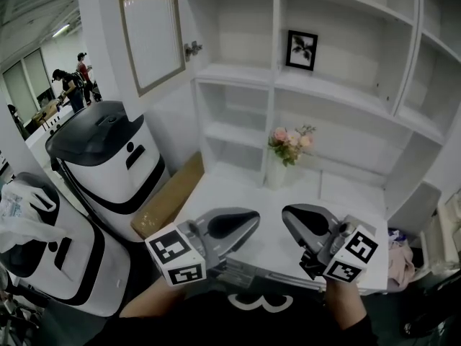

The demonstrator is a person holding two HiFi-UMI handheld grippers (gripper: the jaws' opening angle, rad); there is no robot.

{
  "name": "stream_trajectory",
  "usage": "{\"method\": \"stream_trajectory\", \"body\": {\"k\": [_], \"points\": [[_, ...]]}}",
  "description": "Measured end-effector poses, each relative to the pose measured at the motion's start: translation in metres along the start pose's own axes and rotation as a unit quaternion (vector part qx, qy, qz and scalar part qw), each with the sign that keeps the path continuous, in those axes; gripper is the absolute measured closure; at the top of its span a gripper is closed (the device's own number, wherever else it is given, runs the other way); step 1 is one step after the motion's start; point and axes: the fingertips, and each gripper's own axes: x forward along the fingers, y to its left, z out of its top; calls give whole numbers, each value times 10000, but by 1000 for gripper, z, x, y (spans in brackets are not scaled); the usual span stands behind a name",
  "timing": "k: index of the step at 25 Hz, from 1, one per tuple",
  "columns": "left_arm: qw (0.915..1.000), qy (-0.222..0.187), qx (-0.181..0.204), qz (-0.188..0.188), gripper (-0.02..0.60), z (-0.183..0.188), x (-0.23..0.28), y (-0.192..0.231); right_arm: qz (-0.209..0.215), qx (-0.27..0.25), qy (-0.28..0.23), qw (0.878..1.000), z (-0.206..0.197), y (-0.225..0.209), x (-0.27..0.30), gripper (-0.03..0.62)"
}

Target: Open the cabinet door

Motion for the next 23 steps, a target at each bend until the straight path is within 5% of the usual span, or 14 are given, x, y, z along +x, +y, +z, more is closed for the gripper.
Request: {"method": "stream_trajectory", "body": {"k": [23], "points": [[9993,95,160,310,572,-1,-13,-5,96,90,-15,9999,-9,7,1,592]]}}
